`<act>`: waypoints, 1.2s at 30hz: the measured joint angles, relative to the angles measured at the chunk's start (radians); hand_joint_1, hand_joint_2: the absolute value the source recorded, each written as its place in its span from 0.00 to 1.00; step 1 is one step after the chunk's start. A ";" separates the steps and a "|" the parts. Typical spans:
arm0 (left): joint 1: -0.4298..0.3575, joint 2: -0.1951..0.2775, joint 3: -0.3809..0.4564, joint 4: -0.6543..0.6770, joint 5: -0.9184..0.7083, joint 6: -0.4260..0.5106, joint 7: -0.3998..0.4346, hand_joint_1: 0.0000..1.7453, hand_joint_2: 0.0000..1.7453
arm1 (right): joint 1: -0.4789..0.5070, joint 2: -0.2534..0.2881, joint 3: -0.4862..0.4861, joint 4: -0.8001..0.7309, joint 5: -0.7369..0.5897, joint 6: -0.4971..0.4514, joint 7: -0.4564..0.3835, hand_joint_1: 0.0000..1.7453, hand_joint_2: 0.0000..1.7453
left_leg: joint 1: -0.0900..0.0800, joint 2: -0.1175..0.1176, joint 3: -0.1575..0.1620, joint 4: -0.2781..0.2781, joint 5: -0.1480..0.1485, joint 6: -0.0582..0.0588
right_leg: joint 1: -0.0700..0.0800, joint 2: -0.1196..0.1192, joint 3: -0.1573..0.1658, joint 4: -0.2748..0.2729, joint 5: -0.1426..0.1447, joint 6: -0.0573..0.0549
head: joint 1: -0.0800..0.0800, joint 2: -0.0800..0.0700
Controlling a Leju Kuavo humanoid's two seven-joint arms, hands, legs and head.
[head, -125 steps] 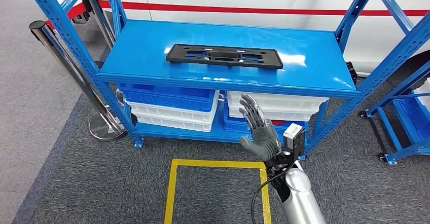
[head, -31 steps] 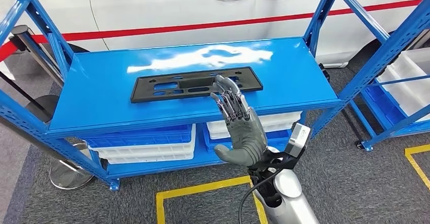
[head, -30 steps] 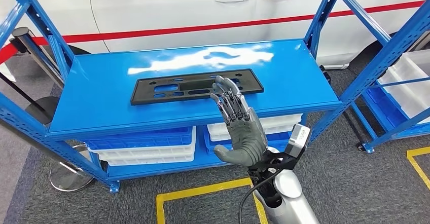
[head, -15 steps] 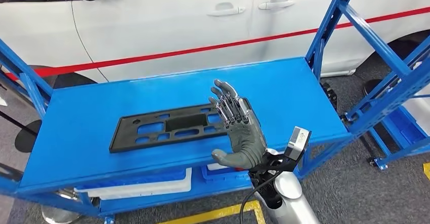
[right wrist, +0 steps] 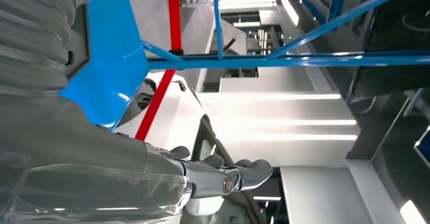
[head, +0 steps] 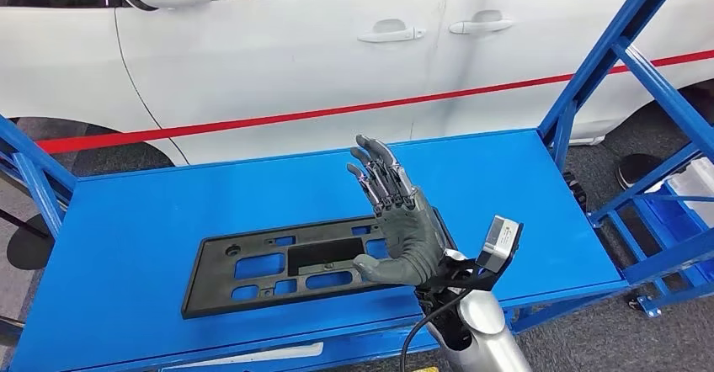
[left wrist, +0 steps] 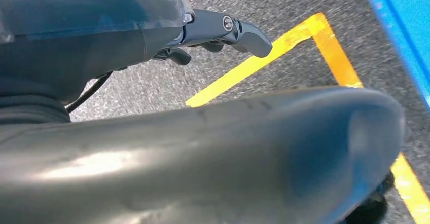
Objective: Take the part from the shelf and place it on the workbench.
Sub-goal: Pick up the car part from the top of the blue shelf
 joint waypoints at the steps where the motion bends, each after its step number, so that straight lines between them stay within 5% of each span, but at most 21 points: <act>1: 0.000 -0.001 0.001 0.000 0.003 -0.004 0.001 0.00 0.00 | -0.001 0.000 0.000 0.001 0.001 0.001 0.000 0.00 1.00 | 0.000 -0.002 0.010 -0.001 -0.005 -0.003 | 0.001 0.000 0.007 -0.056 0.048 -0.004 | 0.000 0.000; 3: -0.001 -0.001 0.003 0.000 0.011 -0.015 0.000 0.00 0.00 | -0.002 -0.001 0.000 0.002 0.002 0.003 0.001 0.00 1.00 | -0.001 -0.007 0.021 -0.005 -0.009 -0.012 | 0.006 0.000 0.021 -0.136 0.098 -0.016 | 0.001 0.000; 7: -0.001 -0.001 0.006 0.000 0.014 -0.027 -0.003 0.00 0.00 | -0.001 -0.001 0.000 0.002 0.003 0.008 -0.001 0.00 1.00 | -0.003 -0.005 0.018 -0.008 -0.014 -0.037 | 0.006 0.000 0.021 -0.168 0.111 -0.048 | 0.001 0.000; 9: -0.002 -0.001 0.006 0.000 0.014 -0.029 -0.003 0.00 0.00 | 0.001 -0.001 0.000 0.002 0.003 0.008 -0.001 0.00 1.00 | -0.002 0.000 -0.006 0.058 -0.070 -0.044 | 0.003 -0.004 0.018 -0.178 0.123 -0.063 | -0.001 0.000; 11: -0.003 -0.001 0.006 0.000 0.011 -0.031 -0.003 0.00 0.00 | 0.006 -0.001 0.000 0.001 0.004 0.008 -0.002 0.00 1.00 | -0.001 0.003 -0.049 0.185 -0.146 -0.048 | 0.006 -0.007 0.008 -0.178 0.131 -0.069 | -0.002 0.000; 13: -0.002 -0.001 0.006 0.000 0.009 -0.031 -0.003 0.00 0.00 | 0.012 -0.002 0.000 0.001 0.005 0.009 -0.002 0.00 1.00 | 0.000 0.005 -0.061 0.252 -0.173 -0.050 | 0.009 -0.009 -0.005 -0.174 0.138 -0.069 | -0.002 0.000; 14: -0.002 -0.001 0.006 0.000 0.008 -0.031 -0.003 0.00 0.00 | 0.014 -0.002 0.000 0.001 0.005 0.009 -0.002 0.00 1.00 | 0.000 0.005 -0.038 0.228 -0.160 -0.048 | 0.010 -0.008 -0.011 -0.171 0.141 -0.069 | -0.002 0.000; 18: -0.008 0.000 0.006 0.000 0.006 -0.030 -0.005 0.00 0.00 | 0.017 -0.002 0.000 -0.003 0.008 0.010 -0.004 0.00 1.00 | -0.004 0.006 0.111 -0.017 -0.086 -0.030 | 0.016 -0.007 -0.024 -0.162 0.150 -0.058 | -0.001 0.000; 22: -0.009 -0.001 0.005 0.000 -0.001 -0.017 -0.012 0.00 0.00 | 0.021 -0.002 0.000 -0.010 0.013 0.012 -0.006 0.00 1.00 | -0.004 0.008 0.114 -0.043 -0.068 -0.008 | 0.016 -0.007 -0.030 -0.161 0.155 -0.035 | 0.000 0.000; 24: -0.010 -0.002 0.005 0.000 -0.003 -0.011 -0.012 0.00 0.00 | 0.022 -0.003 -0.001 -0.014 0.015 0.011 -0.005 0.00 1.00 | 0.001 0.012 0.112 -0.052 -0.054 0.004 | 0.013 -0.006 -0.056 -0.103 0.112 -0.025 | 0.001 0.000; 26: -0.010 -0.003 0.004 0.000 -0.004 -0.008 -0.011 0.00 0.00 | 0.024 -0.004 -0.001 -0.017 0.018 0.009 -0.003 0.00 1.00 | 0.001 0.014 0.103 -0.052 -0.047 0.008 | 0.008 -0.005 -0.108 0.021 0.041 -0.016 | 0.001 0.000; 28: -0.008 -0.004 0.004 0.000 -0.005 -0.007 -0.009 0.00 0.00 | 0.029 -0.005 -0.001 -0.017 0.018 0.008 -0.003 0.00 1.00 | 0.001 0.014 0.096 -0.050 -0.044 0.007 | 0.002 -0.006 -0.140 0.102 0.015 -0.009 | 0.001 0.000; 29: -0.008 -0.004 0.004 0.000 -0.005 -0.007 -0.009 0.00 0.00 | 0.030 -0.006 -0.002 -0.017 0.018 0.008 -0.003 0.00 1.00 | 0.001 0.014 0.095 -0.050 -0.044 0.006 | 0.000 -0.006 -0.132 0.092 0.030 -0.008 | 0.002 0.000; 32: -0.009 -0.006 0.004 0.000 -0.006 -0.007 -0.008 0.00 0.00 | 0.030 -0.006 -0.002 -0.019 0.018 0.008 -0.003 0.00 1.00 | 0.001 0.013 0.095 -0.045 -0.047 -0.003 | -0.003 -0.006 -0.031 -0.098 0.117 -0.012 | 0.002 0.000; 34: -0.010 -0.006 0.004 0.000 -0.006 -0.007 -0.008 0.00 0.00 | 0.030 -0.006 -0.002 -0.020 0.019 0.008 -0.003 0.00 1.00 | -0.002 0.012 0.091 -0.042 -0.048 -0.015 | 0.002 -0.005 0.000 -0.169 0.133 -0.022 | 0.001 0.000; 36: -0.011 -0.006 0.004 0.000 -0.006 -0.007 -0.008 0.00 0.00 | 0.030 -0.006 -0.002 -0.020 0.022 0.006 -0.002 0.00 1.00 | -0.002 0.012 0.090 -0.044 -0.046 -0.029 | 0.004 -0.003 -0.002 -0.172 0.134 -0.033 | 0.001 0.000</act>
